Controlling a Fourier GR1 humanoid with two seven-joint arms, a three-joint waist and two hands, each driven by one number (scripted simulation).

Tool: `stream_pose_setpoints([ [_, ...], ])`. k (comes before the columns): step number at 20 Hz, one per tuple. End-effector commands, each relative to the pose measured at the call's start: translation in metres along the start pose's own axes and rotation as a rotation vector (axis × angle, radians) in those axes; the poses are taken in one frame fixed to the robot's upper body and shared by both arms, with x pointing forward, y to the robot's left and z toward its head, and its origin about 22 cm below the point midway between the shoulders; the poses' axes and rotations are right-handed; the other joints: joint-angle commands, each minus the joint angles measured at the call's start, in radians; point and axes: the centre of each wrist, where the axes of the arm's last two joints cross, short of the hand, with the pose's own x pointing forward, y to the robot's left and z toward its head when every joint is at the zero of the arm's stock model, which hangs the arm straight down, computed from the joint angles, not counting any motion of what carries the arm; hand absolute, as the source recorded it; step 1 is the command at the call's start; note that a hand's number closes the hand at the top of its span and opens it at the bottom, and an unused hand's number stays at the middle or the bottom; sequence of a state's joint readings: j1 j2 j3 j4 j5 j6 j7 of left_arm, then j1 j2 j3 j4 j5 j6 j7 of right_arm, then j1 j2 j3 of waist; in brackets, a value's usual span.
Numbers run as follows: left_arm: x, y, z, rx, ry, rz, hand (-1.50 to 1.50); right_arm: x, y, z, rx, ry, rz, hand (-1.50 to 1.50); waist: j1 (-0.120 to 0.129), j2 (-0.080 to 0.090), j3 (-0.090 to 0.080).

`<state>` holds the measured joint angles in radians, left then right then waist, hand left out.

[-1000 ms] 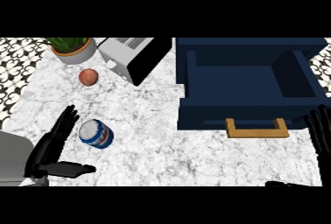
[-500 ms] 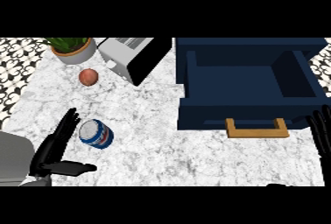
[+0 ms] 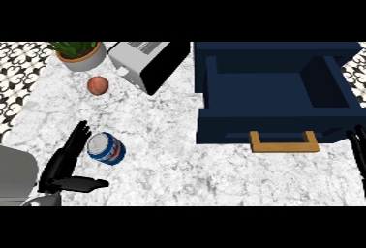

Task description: Pick up the can, place it into the drawer and close the drawer

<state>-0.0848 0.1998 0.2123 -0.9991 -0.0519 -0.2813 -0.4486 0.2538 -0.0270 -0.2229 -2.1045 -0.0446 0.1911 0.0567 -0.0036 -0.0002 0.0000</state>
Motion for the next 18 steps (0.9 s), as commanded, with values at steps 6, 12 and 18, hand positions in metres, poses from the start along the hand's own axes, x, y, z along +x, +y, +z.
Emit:
stream_pose_setpoints([
  [6, -0.01, 0.001, -0.025, -0.006, -0.005, -0.008, -1.5, -0.001, -0.012, 0.011, 0.01, 0.011, -0.007, -1.5, -0.003, 0.0, 0.0],
  [12, -0.005, -0.005, -0.024, -0.02, -0.011, 0.031, -1.5, 0.018, 0.007, -0.018, 0.015, 0.007, -0.022, -1.5, 0.002, 0.0, 0.0],
  [18, -0.01, -0.022, -0.031, -0.026, -0.004, 0.019, -1.5, -0.008, 0.012, -0.011, 0.012, 0.012, 0.011, -1.5, 0.001, 0.001, 0.0],
])
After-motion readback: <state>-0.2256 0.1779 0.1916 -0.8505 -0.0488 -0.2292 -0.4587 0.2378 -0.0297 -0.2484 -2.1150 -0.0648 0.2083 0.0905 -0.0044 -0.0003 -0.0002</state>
